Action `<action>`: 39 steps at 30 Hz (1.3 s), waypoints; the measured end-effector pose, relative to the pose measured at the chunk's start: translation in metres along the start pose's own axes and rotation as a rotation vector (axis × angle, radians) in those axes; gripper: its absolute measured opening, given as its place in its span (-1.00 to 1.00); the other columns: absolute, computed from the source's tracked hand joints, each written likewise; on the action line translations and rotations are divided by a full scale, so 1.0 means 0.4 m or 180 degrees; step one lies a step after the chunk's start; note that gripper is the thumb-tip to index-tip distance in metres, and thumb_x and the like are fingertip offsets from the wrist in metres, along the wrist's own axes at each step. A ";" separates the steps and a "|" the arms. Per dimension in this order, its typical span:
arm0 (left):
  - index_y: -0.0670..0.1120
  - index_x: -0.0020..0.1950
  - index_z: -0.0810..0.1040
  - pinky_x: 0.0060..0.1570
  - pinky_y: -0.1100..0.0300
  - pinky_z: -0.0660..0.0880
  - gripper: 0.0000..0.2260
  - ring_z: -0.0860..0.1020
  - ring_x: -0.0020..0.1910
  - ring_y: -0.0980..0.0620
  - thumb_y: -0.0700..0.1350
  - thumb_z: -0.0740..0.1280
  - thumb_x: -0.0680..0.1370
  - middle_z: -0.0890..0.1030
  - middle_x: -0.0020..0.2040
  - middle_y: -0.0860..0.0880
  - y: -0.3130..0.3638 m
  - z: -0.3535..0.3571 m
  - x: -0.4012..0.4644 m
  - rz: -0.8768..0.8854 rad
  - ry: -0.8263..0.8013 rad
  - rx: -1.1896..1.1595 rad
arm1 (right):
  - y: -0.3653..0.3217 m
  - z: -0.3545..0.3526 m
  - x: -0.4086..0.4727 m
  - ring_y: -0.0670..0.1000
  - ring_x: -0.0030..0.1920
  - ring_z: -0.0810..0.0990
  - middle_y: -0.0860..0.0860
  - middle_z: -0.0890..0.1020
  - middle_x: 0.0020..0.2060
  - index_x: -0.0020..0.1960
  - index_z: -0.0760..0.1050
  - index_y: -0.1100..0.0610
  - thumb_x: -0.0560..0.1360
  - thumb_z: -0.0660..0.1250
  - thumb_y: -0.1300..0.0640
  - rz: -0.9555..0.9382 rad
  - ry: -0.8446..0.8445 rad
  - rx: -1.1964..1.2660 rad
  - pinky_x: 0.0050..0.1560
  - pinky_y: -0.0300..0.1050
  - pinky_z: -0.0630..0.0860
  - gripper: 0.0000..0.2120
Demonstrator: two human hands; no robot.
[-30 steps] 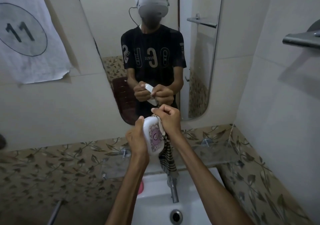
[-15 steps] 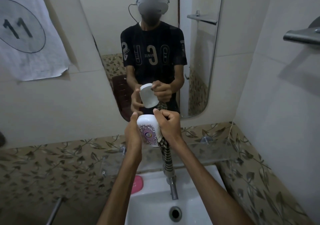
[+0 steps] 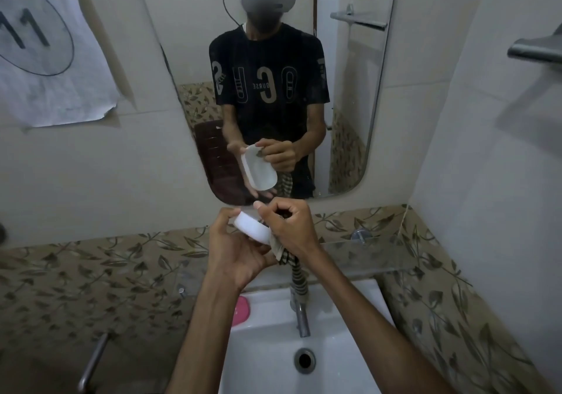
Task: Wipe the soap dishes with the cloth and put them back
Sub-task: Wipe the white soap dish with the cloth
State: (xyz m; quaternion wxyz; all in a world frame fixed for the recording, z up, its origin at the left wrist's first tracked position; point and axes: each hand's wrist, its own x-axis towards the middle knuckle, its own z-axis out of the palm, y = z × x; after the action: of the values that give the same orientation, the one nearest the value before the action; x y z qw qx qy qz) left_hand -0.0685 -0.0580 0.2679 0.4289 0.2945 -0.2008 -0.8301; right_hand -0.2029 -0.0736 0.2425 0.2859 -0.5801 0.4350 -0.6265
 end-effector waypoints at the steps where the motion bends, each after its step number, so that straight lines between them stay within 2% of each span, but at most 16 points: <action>1: -0.18 0.21 0.58 0.07 -0.11 0.61 -0.56 0.64 -0.03 -0.16 0.11 0.27 0.51 0.64 -0.03 -0.18 -0.002 0.006 -0.002 -0.0032 -0.0029 -0.0032 | 0.002 0.004 -0.006 -0.16 -0.37 0.58 -0.09 0.64 -0.44 -0.37 0.60 0.04 0.57 0.49 0.08 0.0003 -0.0103 -0.0051 -0.23 -0.22 0.51 -0.67; 4: -0.19 0.06 0.59 0.10 -0.02 0.55 -0.66 0.64 -0.04 -0.11 0.09 0.34 0.55 0.61 -0.07 -0.17 -0.009 0.019 -0.002 0.0034 0.0013 -0.0067 | 0.008 0.030 -0.033 -0.16 -0.39 0.58 -0.06 0.65 -0.43 -0.37 0.60 0.08 0.50 0.46 0.02 0.0113 -0.0361 -0.0416 -0.29 -0.10 0.55 -0.71; 7: -0.16 -0.07 0.63 -0.04 0.03 0.61 -0.77 0.66 -0.10 -0.07 0.00 0.34 0.57 0.63 -0.12 -0.15 -0.024 0.008 0.001 0.0416 0.0062 0.0021 | 0.010 0.043 -0.048 -0.03 -0.35 0.62 -0.04 0.66 -0.38 -0.28 0.62 0.12 0.47 0.47 -0.13 0.0180 0.0138 -0.0557 -0.28 0.01 0.60 -0.67; 9: -0.16 -0.06 0.63 -0.11 0.06 0.64 -0.78 0.68 -0.11 -0.07 -0.02 0.33 0.59 0.65 -0.12 -0.15 -0.037 -0.003 -0.001 0.0662 0.0096 -0.0032 | 0.009 0.043 -0.049 -0.05 -0.35 0.57 -0.08 0.62 -0.36 -0.23 0.57 0.09 0.39 0.54 -0.23 0.0228 0.0569 -0.0610 -0.34 -0.14 0.55 -0.60; 11: -0.15 -0.03 0.63 -0.10 0.06 0.62 -0.79 0.67 -0.10 -0.06 -0.01 0.36 0.58 0.65 -0.11 -0.15 -0.046 -0.010 -0.002 0.0857 0.0215 -0.0138 | 0.009 0.045 -0.047 -0.13 -0.37 0.48 -0.15 0.55 -0.36 -0.20 0.49 0.04 0.33 0.62 -0.23 0.0203 0.0805 -0.0758 -0.36 -0.33 0.43 -0.57; 13: -0.13 -0.10 0.69 -0.06 0.05 0.60 -0.79 0.67 -0.12 -0.05 0.00 0.38 0.55 0.66 -0.13 -0.13 -0.052 -0.007 0.000 0.0951 0.0349 -0.0311 | 0.013 0.053 -0.047 -0.12 -0.37 0.47 -0.14 0.53 -0.37 -0.23 0.47 0.05 0.31 0.66 -0.22 0.0214 0.0951 -0.0821 -0.35 -0.30 0.44 -0.53; 15: -0.12 -0.15 0.70 -0.05 0.07 0.61 -0.78 0.67 -0.15 -0.05 0.01 0.38 0.53 0.66 -0.15 -0.12 -0.061 0.001 0.005 0.0988 0.0482 -0.0571 | 0.019 0.062 -0.051 -0.06 -0.37 0.53 -0.07 0.58 -0.39 -0.28 0.50 0.11 0.32 0.66 -0.23 0.0419 0.1009 -0.0698 -0.32 -0.17 0.52 -0.51; 18: -0.17 -0.02 0.60 -0.03 0.05 0.64 -0.76 0.67 -0.17 -0.08 0.02 0.37 0.53 0.64 -0.15 -0.14 -0.070 -0.004 0.014 0.1060 0.0718 -0.0917 | 0.030 0.061 -0.064 -0.14 -0.33 0.62 -0.08 0.69 -0.34 -0.24 0.64 0.07 0.37 0.60 -0.24 0.0916 0.0570 -0.0603 -0.28 -0.19 0.58 -0.62; 20: -0.17 0.04 0.54 -0.06 0.03 0.63 -0.73 0.65 -0.17 -0.10 0.03 0.36 0.54 0.62 -0.15 -0.14 -0.064 -0.019 0.022 0.1155 0.0801 -0.1008 | 0.033 0.039 -0.071 -0.11 -0.14 0.70 -0.10 0.74 -0.18 -0.10 0.72 0.02 0.36 0.49 -0.22 0.1161 -0.0018 -0.0549 -0.08 -0.08 0.68 -0.68; 22: -0.15 0.06 0.52 -0.04 0.02 0.57 -0.75 0.60 -0.13 -0.11 0.02 0.35 0.53 0.57 -0.13 -0.13 -0.053 -0.039 0.030 0.1297 0.0802 -0.0988 | 0.038 0.013 -0.071 -0.08 0.04 0.69 -0.09 0.71 0.00 0.09 0.74 0.00 0.35 0.49 -0.15 0.1097 -0.0560 -0.0626 0.09 -0.11 0.64 -0.62; 24: -0.15 0.11 0.52 0.02 0.01 0.53 -0.71 0.57 -0.07 -0.12 0.02 0.34 0.52 0.56 -0.09 -0.14 -0.050 -0.058 0.036 0.1297 0.0709 -0.0953 | 0.037 -0.006 -0.062 -0.09 0.05 0.68 -0.06 0.69 0.05 0.14 0.74 0.04 0.38 0.59 0.00 0.0949 -0.0747 -0.0724 0.11 -0.21 0.61 -0.66; 27: -0.18 0.16 0.57 0.16 -0.04 0.52 -0.64 0.59 0.06 -0.20 0.07 0.33 0.53 0.61 0.03 -0.22 -0.063 -0.069 0.040 0.1111 0.0488 -0.0973 | 0.030 -0.021 -0.040 -0.10 -0.05 0.70 -0.02 0.73 -0.01 0.06 0.75 0.04 0.37 0.66 0.16 0.0729 -0.0336 -0.0754 0.02 -0.24 0.62 -0.73; 31: -0.13 0.32 0.53 0.40 -0.25 0.37 -0.54 0.51 0.26 -0.27 0.13 0.30 0.54 0.56 0.24 -0.26 -0.077 -0.087 0.052 0.1115 0.0325 -0.0870 | 0.012 -0.019 -0.009 -0.05 -0.03 0.77 -0.02 0.78 -0.01 0.08 0.74 0.10 0.39 0.65 0.19 0.0719 0.0303 -0.0299 0.05 -0.16 0.70 -0.72; 35: -0.13 0.21 0.58 0.15 -0.17 0.50 -0.58 0.54 0.19 -0.28 0.14 0.35 0.50 0.57 0.18 -0.23 -0.095 -0.101 0.059 0.1073 0.0475 -0.0869 | -0.013 -0.007 0.014 0.00 -0.04 0.79 0.02 0.79 -0.04 0.08 0.72 0.09 0.42 0.64 0.20 0.0719 0.0621 0.0078 0.01 -0.10 0.72 -0.75; 37: -0.11 0.08 0.66 0.14 -0.19 0.50 -0.66 0.56 0.15 -0.28 0.12 0.36 0.50 0.61 0.11 -0.22 -0.107 -0.103 0.058 0.1050 0.0555 -0.0896 | -0.024 -0.005 0.019 0.04 -0.01 0.79 0.03 0.78 -0.01 0.09 0.72 0.09 0.41 0.65 0.15 0.0644 0.0710 -0.0016 0.03 -0.05 0.73 -0.73; 39: -0.08 -0.06 0.72 0.14 -0.21 0.52 -0.73 0.60 0.12 -0.27 0.10 0.38 0.49 0.66 0.03 -0.19 -0.115 -0.100 0.057 0.1049 0.0657 -0.0922 | -0.027 0.001 0.016 -0.01 0.00 0.76 0.01 0.74 0.04 0.08 0.69 0.09 0.42 0.64 0.12 0.0388 0.0781 -0.0319 0.02 -0.12 0.72 -0.73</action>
State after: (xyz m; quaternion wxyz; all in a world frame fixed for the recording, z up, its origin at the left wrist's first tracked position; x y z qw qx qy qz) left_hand -0.0797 -0.0548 0.2041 0.6145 0.2764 -0.0801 -0.7345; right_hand -0.2021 -0.0742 0.2552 0.2388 -0.4853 0.5318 -0.6517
